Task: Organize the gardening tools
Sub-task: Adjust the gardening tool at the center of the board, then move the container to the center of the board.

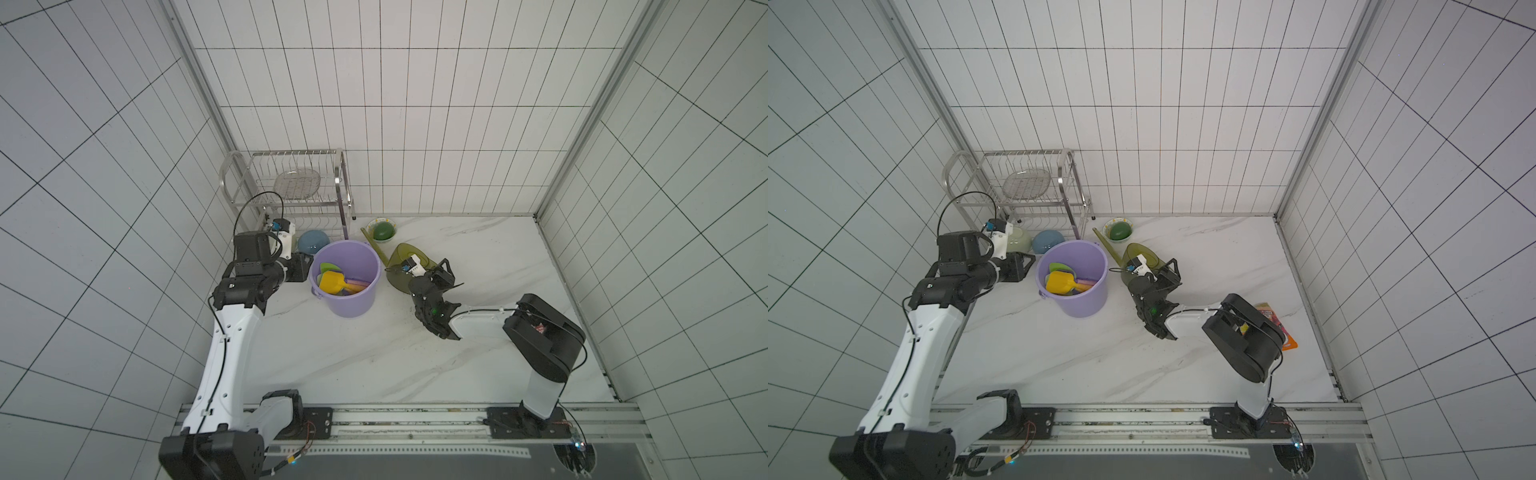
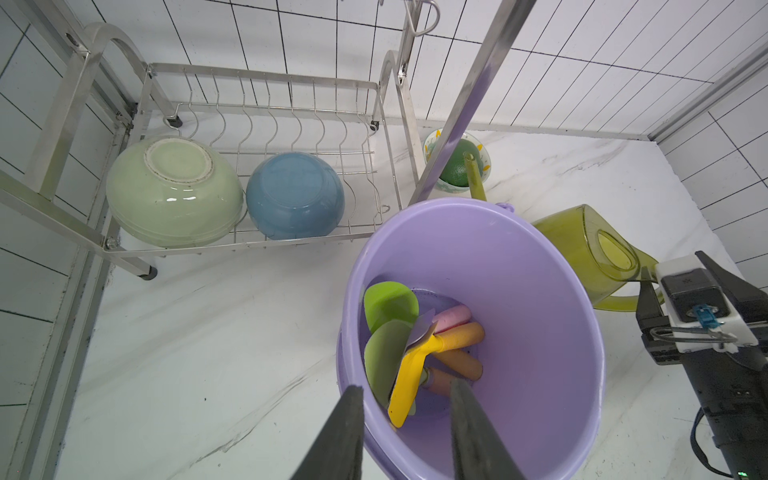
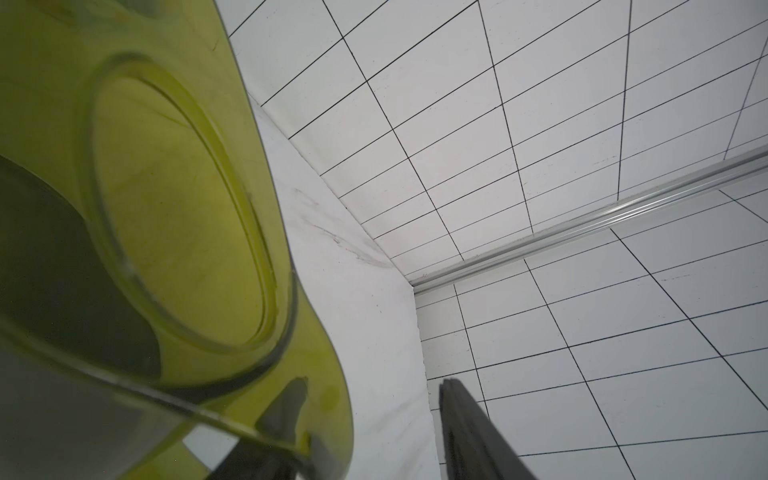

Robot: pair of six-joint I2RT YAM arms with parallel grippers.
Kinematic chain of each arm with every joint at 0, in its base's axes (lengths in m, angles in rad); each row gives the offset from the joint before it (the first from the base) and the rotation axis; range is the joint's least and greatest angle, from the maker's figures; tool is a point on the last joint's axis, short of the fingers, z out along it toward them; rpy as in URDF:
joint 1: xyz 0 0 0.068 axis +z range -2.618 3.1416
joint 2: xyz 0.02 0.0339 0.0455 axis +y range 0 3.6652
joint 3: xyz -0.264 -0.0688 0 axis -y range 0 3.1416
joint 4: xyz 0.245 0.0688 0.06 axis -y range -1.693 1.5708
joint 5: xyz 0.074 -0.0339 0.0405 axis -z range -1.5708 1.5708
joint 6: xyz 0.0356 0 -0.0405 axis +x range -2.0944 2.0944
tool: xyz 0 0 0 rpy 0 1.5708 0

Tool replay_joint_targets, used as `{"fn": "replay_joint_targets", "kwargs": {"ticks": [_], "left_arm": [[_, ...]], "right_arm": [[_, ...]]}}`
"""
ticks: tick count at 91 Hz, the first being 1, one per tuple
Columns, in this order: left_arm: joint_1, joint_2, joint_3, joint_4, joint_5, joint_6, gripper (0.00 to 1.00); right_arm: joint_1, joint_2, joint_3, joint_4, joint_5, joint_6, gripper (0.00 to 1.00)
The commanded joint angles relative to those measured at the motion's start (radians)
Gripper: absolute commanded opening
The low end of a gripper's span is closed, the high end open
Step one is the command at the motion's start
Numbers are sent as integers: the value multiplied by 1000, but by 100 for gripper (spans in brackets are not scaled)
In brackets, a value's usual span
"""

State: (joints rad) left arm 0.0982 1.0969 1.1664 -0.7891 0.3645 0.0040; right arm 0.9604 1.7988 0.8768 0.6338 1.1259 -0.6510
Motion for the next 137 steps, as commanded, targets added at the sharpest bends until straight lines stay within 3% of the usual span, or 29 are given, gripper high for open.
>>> {"fn": "replay_joint_targets", "kwargs": {"ticks": [1,27,41,55,76,105,123,137], "left_arm": [[7,-17,4,8,4,18,37],[26,-18,3,15,-18,45,37],[73,-16,-4,38,-26,58,38],[117,-11,-26,59,-19,77,39],[176,-7,-101,119,-54,128,40],[291,34,-266,225,-85,186,44],[290,67,-380,297,-5,224,59],[265,90,-443,394,56,212,82]], "right_arm": [[7,-82,5,-150,-28,163,61],[-3,-314,28,-559,-186,498,78],[-68,-452,58,-773,-407,663,84],[-140,-553,60,-869,-558,738,87],[-313,-617,66,-942,-761,804,93],[-660,-609,5,-923,-1008,855,99],[-849,-571,-60,-847,-1118,879,99],[-928,-532,-106,-762,-1117,859,99]]}}
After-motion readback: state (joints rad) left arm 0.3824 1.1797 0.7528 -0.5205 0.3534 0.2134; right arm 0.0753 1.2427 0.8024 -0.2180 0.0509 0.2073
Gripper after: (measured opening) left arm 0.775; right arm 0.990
